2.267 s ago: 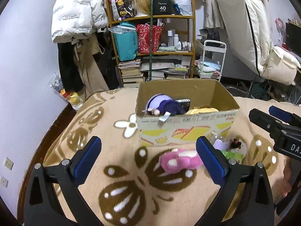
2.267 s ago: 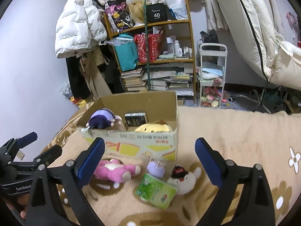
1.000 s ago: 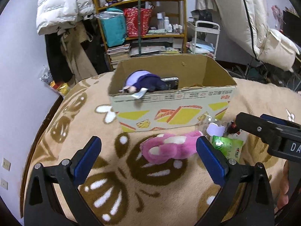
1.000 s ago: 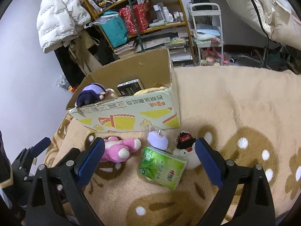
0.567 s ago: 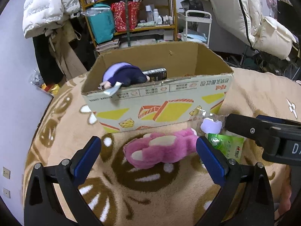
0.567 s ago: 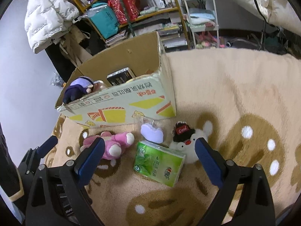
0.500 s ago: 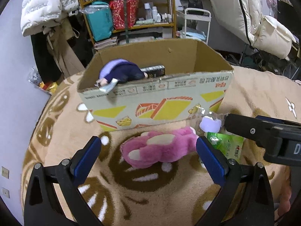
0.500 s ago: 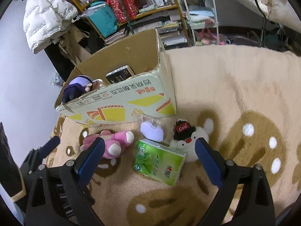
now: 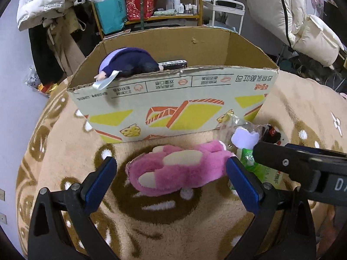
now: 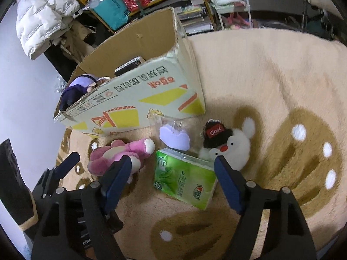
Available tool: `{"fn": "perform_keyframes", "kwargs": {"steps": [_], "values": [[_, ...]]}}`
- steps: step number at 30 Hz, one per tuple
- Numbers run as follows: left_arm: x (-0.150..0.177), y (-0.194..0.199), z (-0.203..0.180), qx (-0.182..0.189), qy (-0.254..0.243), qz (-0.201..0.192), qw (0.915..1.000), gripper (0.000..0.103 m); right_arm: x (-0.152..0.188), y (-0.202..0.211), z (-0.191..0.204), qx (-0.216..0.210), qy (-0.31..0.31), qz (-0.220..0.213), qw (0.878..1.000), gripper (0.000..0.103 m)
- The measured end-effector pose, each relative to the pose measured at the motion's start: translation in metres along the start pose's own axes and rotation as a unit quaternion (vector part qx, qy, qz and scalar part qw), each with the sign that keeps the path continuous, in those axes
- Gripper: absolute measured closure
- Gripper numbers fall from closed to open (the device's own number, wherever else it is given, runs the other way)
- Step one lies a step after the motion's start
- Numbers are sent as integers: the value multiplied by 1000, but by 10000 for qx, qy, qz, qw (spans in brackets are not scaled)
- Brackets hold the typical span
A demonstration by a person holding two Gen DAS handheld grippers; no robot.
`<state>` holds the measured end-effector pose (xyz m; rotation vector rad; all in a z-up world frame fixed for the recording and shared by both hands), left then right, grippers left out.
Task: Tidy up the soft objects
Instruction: 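Lower left tool onto pink plush while right tool lowers onto green tissue pack, then close left tool on pink plush while right tool closes on green tissue pack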
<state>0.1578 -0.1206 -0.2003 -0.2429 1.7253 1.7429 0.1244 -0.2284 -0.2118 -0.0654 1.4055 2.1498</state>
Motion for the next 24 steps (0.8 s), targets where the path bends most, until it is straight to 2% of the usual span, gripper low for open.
{"fn": "perform_keyframes", "kwargs": {"steps": [5, 9, 18, 20, 24], "values": [[-1, 0, -7, 260, 17, 26, 9997, 3, 0, -5, -3, 12, -39, 102, 9999, 24], [0, -4, -13, 207, -134, 60, 9997, 3, 2, -7, -6, 15, -157, 200, 9997, 24], [2, -12, -15, 240, -104, 149, 9995, 3, 6, -15, -17, 90, -355, 451, 9983, 25], [3, -15, -16, 257, -121, 153, 9995, 3, 8, -17, -20, 116, -384, 518, 9979, 31], [2, -19, -20, 227, -223, 151, 9994, 3, 11, -21, -26, 106, -549, 628, 9965, 31]]}}
Point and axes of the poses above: each gripper's, at about its wrist camera, not at the fingertips, and y roughly against the way its jaws point, z to its left, x to its underside, the point moved 9 cm from there along -y, roughly the way its jaws point, and after that the axes turned 4 degrees about -x, right-handed, at the moved point
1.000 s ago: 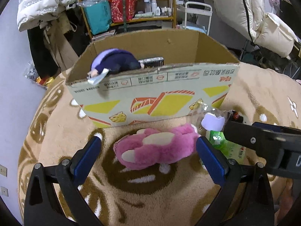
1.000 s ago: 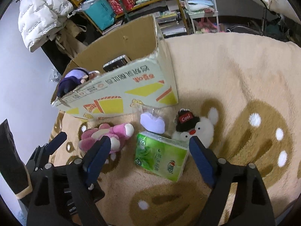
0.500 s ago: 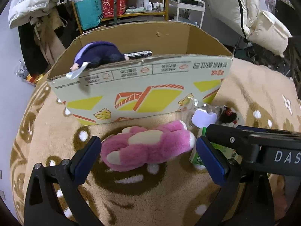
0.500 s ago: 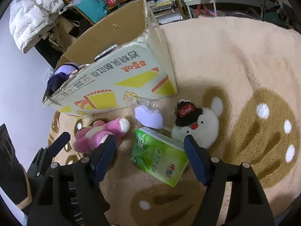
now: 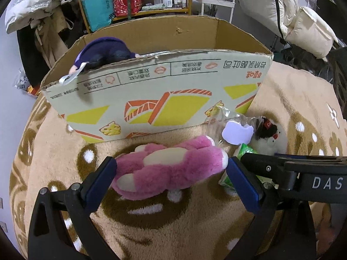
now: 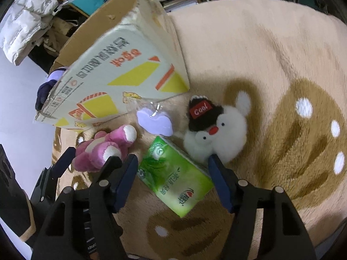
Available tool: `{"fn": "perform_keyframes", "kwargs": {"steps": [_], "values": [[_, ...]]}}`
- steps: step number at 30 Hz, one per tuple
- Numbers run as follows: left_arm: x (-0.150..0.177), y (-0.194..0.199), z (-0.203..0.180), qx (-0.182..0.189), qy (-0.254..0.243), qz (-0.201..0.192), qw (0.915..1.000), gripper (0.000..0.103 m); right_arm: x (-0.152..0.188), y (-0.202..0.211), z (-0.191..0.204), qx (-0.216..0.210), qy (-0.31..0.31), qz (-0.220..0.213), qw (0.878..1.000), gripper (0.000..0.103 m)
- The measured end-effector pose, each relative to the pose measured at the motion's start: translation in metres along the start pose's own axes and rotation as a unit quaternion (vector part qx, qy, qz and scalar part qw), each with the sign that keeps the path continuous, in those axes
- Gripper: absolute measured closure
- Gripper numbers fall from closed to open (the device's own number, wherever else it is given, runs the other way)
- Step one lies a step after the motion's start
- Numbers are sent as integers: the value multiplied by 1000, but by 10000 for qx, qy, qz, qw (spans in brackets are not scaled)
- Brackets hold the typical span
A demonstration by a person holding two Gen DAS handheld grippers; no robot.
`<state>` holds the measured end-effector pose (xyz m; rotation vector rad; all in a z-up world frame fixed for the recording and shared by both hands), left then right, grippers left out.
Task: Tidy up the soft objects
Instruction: 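Close left tool on pink plush while right tool closes on green tissue pack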
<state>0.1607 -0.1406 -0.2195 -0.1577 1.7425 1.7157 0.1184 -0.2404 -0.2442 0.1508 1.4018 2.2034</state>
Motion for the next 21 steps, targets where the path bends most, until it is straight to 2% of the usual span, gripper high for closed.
{"fn": "perform_keyframes", "kwargs": {"steps": [6, 9, 12, 16, 21], "values": [[0, -5, -4, -91, -118, -4, 9999, 3, 2, -5, -11, -61, -220, 185, 9996, 33], [3, -16, -1, -276, -134, 189, 9994, 4, 3, -7, -14, -48, -201, 233, 9995, 39], [3, -21, 3, -344, -122, 226, 9991, 4, 1, -7, -13, -61, -181, 241, 9995, 42], [2, -23, 3, -399, -140, 197, 9989, 4, 0, -10, -7, -122, -193, 249, 9994, 52], [-1, -23, 8, -413, -73, 108, 9991, 14, 6, -12, 4, -209, -28, 323, 9993, 57]]}}
Point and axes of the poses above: each gripper's, at about its wrist camera, not at the fingertips, and y roughly against the way its jaws point, z to its left, x to its underside, the point moved 9 cm from there along -y, roughly the way its jaws point, and after that the axes turned 4 degrees about -x, right-handed, at the moved point
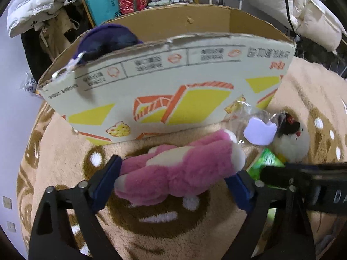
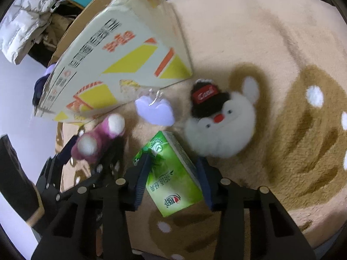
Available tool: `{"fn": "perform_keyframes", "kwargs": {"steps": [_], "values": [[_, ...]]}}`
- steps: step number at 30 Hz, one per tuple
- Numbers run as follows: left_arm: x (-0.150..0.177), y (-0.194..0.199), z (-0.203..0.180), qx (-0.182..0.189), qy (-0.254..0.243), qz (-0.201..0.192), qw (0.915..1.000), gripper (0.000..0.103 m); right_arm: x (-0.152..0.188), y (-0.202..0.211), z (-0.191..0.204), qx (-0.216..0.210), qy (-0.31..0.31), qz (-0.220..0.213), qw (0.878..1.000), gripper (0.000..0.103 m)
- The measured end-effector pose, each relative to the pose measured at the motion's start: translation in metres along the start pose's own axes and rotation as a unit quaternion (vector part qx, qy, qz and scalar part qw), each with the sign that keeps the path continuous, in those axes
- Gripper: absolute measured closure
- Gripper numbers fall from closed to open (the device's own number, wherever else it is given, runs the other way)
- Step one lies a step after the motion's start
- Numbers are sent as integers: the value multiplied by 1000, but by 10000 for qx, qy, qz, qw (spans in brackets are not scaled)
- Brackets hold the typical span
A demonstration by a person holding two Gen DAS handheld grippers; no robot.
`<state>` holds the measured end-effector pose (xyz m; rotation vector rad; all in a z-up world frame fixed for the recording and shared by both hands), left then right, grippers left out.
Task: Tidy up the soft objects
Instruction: 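Close left tool on pink plush while right tool closes on green tissue pack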
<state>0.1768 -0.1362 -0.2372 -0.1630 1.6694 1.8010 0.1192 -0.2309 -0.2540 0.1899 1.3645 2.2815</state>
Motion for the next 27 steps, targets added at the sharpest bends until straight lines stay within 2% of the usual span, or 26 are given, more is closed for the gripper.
{"fn": "perform_keyframes", "kwargs": {"steps": [5, 9, 12, 17, 23, 27], "values": [[3, 0, 2, 16, -67, -50, 10000, 18, 0, -4, 7, 61, 99, 33, 9999, 57], [3, 2, 7, 116, 109, -74, 9998, 23, 3, -5, 6, -30, 28, 65, 10000, 57], [2, 2, 14, 185, 230, -77, 9995, 25, 3, -2, 1, -239, -34, 146, 9996, 66], [5, 6, 21, 237, 329, -67, 9992, 26, 0, 5, 12, -220, 265, -57, 9994, 80], [5, 20, 35, 354, 647, -134, 9972, 27, 0, 14, 23, -191, 523, -353, 9978, 90], [5, 34, 41, 234, 631, -274, 9974, 27, 0, 21, 34, -101, 768, -571, 9954, 92]]}}
Point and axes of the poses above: each gripper's, at about its wrist camera, not at the fingertips, and y roughly against the way its jaws point, z to its left, x to its underside, the point moved 9 cm from there along -y, roughly the way its jaws point, and after that the axes turned 4 degrees about -x, right-handed, at the moved point
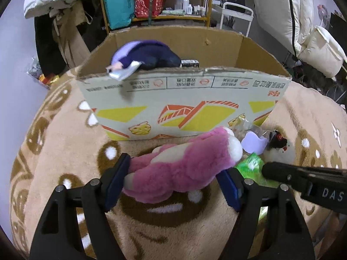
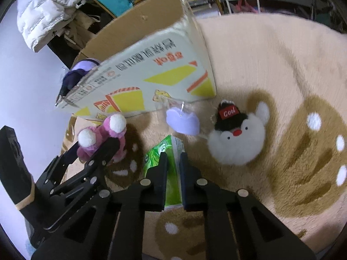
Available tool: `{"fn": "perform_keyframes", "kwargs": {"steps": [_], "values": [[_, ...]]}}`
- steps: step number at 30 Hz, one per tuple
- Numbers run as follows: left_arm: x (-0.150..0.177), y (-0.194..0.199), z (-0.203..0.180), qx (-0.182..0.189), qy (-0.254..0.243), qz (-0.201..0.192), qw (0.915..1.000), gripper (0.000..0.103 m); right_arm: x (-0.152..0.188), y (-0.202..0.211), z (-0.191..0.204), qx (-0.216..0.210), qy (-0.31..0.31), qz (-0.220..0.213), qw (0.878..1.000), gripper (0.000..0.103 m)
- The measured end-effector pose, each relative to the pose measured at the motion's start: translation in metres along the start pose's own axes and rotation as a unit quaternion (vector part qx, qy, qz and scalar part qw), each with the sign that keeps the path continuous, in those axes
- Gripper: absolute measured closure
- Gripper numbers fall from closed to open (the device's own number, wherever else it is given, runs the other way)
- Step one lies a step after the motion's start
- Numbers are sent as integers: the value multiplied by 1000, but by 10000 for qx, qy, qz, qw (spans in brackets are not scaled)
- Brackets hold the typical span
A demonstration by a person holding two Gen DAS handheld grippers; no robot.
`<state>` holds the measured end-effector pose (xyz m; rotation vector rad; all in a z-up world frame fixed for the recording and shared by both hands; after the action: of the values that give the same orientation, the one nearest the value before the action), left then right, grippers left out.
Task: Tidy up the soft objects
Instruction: 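Close left tool on pink plush while right tool closes on green tissue pack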
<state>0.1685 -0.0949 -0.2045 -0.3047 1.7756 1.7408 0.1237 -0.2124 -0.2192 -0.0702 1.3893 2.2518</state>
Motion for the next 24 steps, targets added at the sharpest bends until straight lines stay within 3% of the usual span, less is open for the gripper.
{"fn": "perform_keyframes", "kwargs": {"steps": [3, 6, 12, 15, 18, 22, 24], "values": [[2, 12, 2, -73, 6, -79, 9999, 27, -1, 7, 8, 54, 175, -167, 9997, 102], [2, 26, 8, -146, 75, -182, 9997, 27, -4, 12, 18, 133, 396, -316, 9986, 102], [1, 44, 25, -294, 331, -301, 9986, 27, 5, -3, 14, 124, 485, 22, 9987, 102], [1, 49, 30, -385, 423, -332, 9978, 27, 9, -9, 10, 316, 575, 155, 9977, 100], [0, 51, 35, -472, 436, -375, 9972, 27, 14, -7, 10, 460, 618, 176, 9969, 92], [-3, 50, 37, -482, 469, -397, 9969, 27, 16, -6, 5, 607, 560, 146, 9965, 50], [-4, 50, 39, -497, 489, -424, 9967, 27, 17, -8, 3, 673, 531, 174, 9962, 48]]}}
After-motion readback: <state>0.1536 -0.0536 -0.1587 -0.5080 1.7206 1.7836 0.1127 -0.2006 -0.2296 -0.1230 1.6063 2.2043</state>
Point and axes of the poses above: each gripper's, at about its wrist camera, not at the fingertips, and y roughly against the way its jaws point, z to its left, x to its underside, the point moved 9 cm from there along -y, roughly the way its jaws point, and after that the axes turned 4 degrees about -x, right-handed, at the moved point
